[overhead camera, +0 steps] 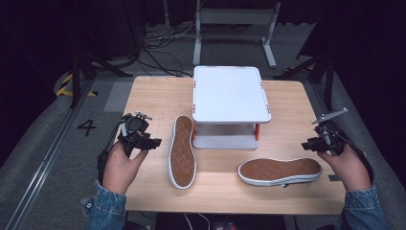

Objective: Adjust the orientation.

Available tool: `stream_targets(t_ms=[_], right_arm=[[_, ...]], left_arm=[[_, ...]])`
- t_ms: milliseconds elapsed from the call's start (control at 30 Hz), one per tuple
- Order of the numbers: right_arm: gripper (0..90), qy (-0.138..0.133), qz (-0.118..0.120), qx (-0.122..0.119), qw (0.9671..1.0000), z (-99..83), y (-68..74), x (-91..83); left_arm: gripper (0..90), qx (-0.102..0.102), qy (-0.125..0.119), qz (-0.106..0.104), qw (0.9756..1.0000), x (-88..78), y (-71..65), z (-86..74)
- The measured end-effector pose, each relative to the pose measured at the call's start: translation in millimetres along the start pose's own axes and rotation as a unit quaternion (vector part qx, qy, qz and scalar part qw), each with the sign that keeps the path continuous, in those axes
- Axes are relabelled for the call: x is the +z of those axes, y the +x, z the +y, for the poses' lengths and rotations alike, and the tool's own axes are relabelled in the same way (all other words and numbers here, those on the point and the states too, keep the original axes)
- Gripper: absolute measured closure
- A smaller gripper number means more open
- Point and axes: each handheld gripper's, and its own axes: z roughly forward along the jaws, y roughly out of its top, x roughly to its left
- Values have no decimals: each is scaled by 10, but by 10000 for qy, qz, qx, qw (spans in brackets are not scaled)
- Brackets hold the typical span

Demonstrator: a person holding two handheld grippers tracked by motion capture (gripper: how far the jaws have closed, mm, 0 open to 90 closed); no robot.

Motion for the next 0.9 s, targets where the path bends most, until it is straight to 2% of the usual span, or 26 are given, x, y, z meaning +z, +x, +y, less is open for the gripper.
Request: stream_targets(t_ms=[267,400,500,533,567,600,667,733,800,900], right_arm=[[628,-105,2,-9,9999,-42,11,-27],[628,-114,0,42,9999,-85,-6,-29],[627,-116,21,75,9999,-115,-6,-27],[626,-104,34,70,9999,-123,-3,-28],[625,-112,49,79,9999,-129,0,-27],[625,-117,25,70,9999,-138,2,-28],[629,-100,27,71,9999,-145,8,-34],[631,-91,20,40,9999,-152,9,-28],[632,-81,23,52,10000,-155,5,-26],[632,-97,60,67,9999,-160,-5,-21]], left_arm=[[601,255,159,-174,9994,88,-111,92],[621,374,137,-173,9991,126,-163,144],[658,512,151,-261,9982,185,-204,194],[688,547,160,-309,9979,209,-224,205],[739,732,231,-252,9967,264,-278,231],[785,732,231,-252,9967,264,-278,231],[863,946,263,-157,9950,374,-379,279],[880,1022,312,-134,9942,433,-419,307],[894,1022,373,-109,9940,471,-433,318],[899,891,587,-30,9943,562,-413,313]])
